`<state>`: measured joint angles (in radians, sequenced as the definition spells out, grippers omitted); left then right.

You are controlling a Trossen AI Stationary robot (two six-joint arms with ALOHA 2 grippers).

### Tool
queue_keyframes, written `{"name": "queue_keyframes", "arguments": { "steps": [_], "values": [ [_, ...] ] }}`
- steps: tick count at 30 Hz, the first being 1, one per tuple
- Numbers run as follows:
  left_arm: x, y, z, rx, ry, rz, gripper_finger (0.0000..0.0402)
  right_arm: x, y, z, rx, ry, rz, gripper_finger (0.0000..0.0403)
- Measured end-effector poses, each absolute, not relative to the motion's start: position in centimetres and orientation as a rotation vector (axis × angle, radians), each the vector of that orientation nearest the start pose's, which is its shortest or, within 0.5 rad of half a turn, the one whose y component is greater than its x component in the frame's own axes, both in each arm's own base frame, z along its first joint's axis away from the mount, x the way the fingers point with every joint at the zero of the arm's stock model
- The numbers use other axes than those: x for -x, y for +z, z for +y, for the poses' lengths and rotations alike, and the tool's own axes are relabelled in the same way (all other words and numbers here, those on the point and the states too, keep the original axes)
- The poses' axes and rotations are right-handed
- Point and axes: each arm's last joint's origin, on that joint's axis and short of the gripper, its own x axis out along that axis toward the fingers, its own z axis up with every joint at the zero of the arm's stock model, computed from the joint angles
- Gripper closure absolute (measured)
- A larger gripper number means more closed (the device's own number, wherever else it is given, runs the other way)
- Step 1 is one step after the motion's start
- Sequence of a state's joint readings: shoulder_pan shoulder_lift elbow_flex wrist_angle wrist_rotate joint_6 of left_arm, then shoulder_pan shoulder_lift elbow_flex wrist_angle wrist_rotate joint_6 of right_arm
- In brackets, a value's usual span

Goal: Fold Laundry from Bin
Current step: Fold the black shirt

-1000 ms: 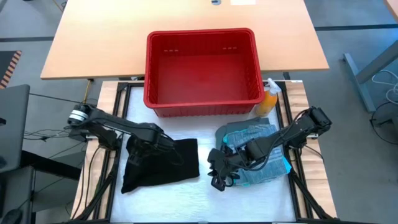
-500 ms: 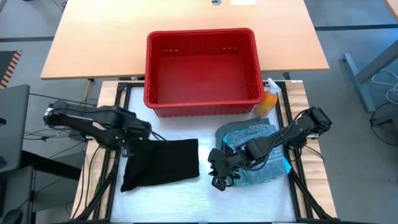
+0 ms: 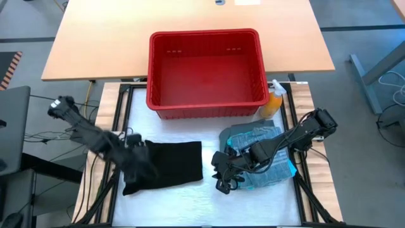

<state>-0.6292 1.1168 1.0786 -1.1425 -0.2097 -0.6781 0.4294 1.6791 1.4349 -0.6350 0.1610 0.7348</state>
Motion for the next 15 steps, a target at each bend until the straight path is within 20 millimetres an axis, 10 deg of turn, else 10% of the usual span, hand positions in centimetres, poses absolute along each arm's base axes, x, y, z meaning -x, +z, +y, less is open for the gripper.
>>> {"name": "queue_keyframes", "arguments": {
  "steps": [7, 15],
  "values": [
    [-16.0, 24.7, -14.9, -0.187, -0.110, 1.054, 0.0274, -33.3, 29.1, 14.2, -0.383, -0.060, 0.878, 0.0241],
    [-18.6, 19.6, -15.4, -0.306, -0.012, 1.197, 0.0313, -33.7, 29.1, 13.3, -0.372, -0.071, 0.875, 0.0241]
  ]
}}
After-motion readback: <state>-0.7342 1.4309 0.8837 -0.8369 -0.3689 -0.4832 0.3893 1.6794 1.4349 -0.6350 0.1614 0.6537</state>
